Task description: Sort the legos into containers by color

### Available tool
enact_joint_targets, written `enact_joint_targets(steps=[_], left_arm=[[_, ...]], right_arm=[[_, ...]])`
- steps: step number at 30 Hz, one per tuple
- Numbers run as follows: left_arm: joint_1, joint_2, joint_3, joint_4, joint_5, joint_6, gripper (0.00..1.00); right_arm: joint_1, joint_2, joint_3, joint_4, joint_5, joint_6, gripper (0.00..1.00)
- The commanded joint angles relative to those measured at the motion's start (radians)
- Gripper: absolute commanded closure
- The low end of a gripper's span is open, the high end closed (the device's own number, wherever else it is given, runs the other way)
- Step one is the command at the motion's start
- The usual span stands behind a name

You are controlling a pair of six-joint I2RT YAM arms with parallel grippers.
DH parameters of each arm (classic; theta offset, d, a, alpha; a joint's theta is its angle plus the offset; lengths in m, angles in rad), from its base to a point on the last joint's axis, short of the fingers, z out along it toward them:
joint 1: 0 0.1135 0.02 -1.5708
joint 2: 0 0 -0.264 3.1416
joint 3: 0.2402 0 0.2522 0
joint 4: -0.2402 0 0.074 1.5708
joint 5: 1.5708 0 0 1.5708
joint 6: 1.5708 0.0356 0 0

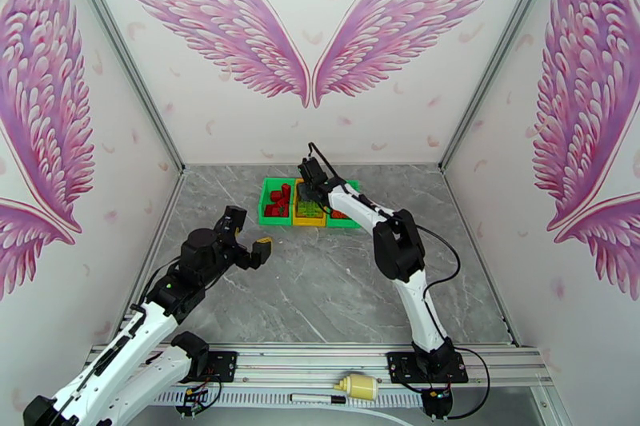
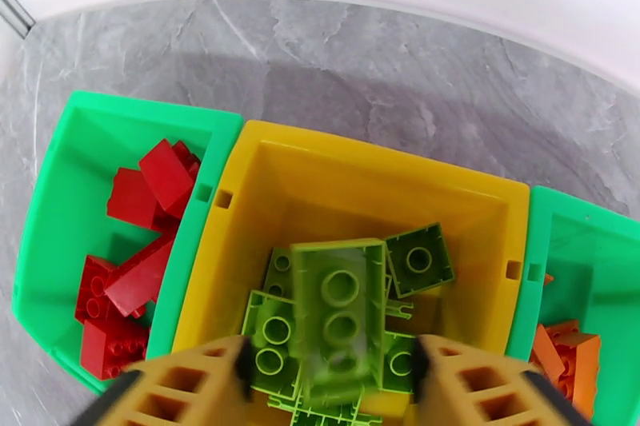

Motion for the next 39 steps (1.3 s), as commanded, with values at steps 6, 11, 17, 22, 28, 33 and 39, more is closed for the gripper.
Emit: enact_joint_targets(steps=[6, 11, 17, 22, 28, 33, 39], left_arm=[[0.098, -0.001, -0.042, 0.075, -0.152, 0.056, 0.01], [0.236, 0.001, -0.144, 0.198, -0.158, 0.081, 0.01], [0.347, 0.005, -0.246, 0.301, -0.142, 0.141, 0.01], [0.408, 0.084, -0.332, 0.458, -0.127, 0.158, 0.01], [0.439, 0.241, -0.389, 0.735, -0.103, 0.172, 0.01], [0.484, 0.39, -0.368, 0.91, -0.071, 0.156, 0.01], [0.51, 0.587, -0.306, 1.083, -0.036, 0.119, 0.01]], right_arm=[[-0.002, -0.293, -0.349, 0.189, -0.066, -0.062, 0.05], [-0.022, -0.559, -0.679, 0.34, 0.001, -0.115, 0.0], [-0.126, -0.867, -1.05, 0.527, 0.043, -0.162, 0.0], [-0.25, -1.055, -1.343, 0.729, 0.078, -0.211, 0.0], [-0.375, -1.057, -1.531, 0.973, 0.076, -0.3, 0.0], [-0.396, -0.928, -1.591, 1.23, 0.079, -0.328, 0.0], [-0.418, -0.778, -1.597, 1.387, 0.029, -0.334, 0.0]])
